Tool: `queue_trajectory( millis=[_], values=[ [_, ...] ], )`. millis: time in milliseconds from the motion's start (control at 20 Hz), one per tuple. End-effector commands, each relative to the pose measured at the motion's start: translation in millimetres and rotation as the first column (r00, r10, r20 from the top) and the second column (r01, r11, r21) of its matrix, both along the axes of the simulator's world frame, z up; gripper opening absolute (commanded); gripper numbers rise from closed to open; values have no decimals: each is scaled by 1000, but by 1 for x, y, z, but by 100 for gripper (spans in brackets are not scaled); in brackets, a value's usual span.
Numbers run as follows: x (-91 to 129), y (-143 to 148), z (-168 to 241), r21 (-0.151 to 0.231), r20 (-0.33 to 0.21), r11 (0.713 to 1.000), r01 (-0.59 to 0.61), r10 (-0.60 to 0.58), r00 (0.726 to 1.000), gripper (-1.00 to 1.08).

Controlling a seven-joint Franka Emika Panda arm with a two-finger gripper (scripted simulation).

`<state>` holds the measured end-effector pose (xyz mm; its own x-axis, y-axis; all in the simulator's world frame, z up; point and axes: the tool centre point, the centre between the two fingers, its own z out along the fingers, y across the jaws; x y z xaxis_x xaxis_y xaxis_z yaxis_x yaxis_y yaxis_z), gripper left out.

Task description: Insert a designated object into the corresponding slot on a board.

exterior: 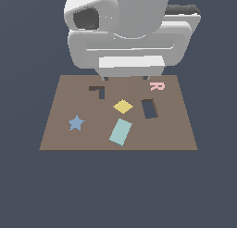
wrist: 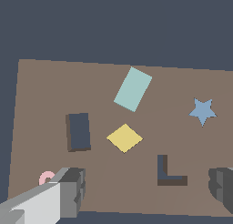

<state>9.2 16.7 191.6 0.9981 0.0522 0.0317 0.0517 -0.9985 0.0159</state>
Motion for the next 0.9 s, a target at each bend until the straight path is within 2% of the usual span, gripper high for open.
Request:
queue_trajectory(
  millis=[0, 400, 850],
  values=[
    [0, 0, 0, 0, 0, 1000, 0, 0, 1000, 100],
    [8, 1, -13, 1, -3, 999, 44, -44, 999, 100],
    [35, 2, -58, 6, -12, 981, 193, -193, 981, 100]
  ],
)
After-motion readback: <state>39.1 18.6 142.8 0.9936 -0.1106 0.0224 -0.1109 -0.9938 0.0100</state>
